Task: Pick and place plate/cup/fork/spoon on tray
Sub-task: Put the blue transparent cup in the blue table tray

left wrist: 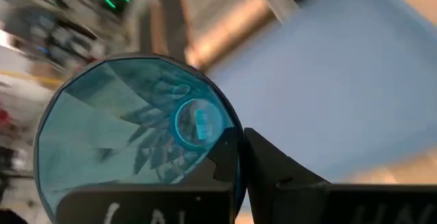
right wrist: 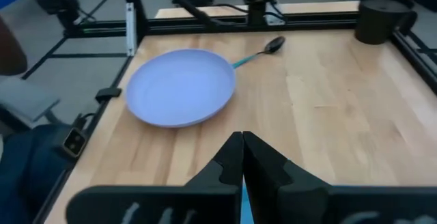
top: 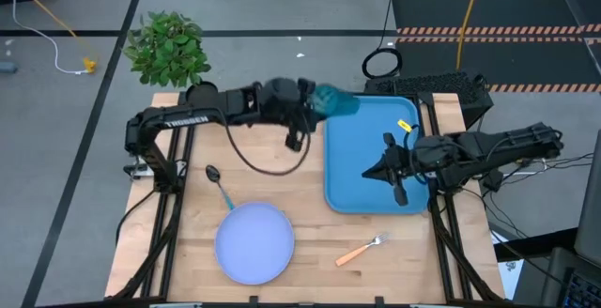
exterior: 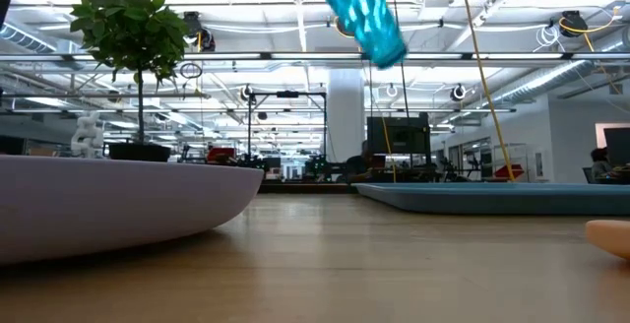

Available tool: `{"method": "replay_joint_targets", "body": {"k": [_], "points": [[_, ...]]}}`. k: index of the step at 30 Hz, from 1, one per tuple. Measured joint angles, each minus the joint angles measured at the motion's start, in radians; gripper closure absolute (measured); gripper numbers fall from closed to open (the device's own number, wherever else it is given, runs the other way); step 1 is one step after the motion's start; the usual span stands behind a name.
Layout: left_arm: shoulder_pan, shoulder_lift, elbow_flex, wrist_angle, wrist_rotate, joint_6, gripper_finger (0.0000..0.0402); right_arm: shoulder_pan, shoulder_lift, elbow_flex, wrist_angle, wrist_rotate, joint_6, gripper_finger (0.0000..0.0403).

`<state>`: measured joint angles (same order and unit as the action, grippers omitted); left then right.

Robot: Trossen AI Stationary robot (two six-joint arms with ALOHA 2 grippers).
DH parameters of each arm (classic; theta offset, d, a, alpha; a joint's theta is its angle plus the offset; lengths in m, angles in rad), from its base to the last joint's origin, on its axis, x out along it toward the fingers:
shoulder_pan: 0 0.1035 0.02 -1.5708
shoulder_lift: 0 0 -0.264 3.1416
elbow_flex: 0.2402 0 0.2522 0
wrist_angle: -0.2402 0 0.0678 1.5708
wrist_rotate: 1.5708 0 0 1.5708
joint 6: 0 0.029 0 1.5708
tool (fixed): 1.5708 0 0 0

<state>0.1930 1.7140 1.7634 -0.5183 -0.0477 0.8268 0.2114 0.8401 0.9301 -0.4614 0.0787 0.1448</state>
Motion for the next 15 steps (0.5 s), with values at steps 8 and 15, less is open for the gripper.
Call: {"method": "replay_joint_targets", "body": {"k": [8, 15], "points": [[0.105, 0.024, -0.001, 0.104, 0.135, -0.024, 0.039, 0.042, -0.012, 0.0, -0.052, 0.057, 0.028, 0.0403], [0.172, 0.15, 0.001, 0.248, 0.179, -0.025, 0.0387, 0.039, -0.011, 0.0, -0.042, 0.07, 0.019, 0.0403]]}}
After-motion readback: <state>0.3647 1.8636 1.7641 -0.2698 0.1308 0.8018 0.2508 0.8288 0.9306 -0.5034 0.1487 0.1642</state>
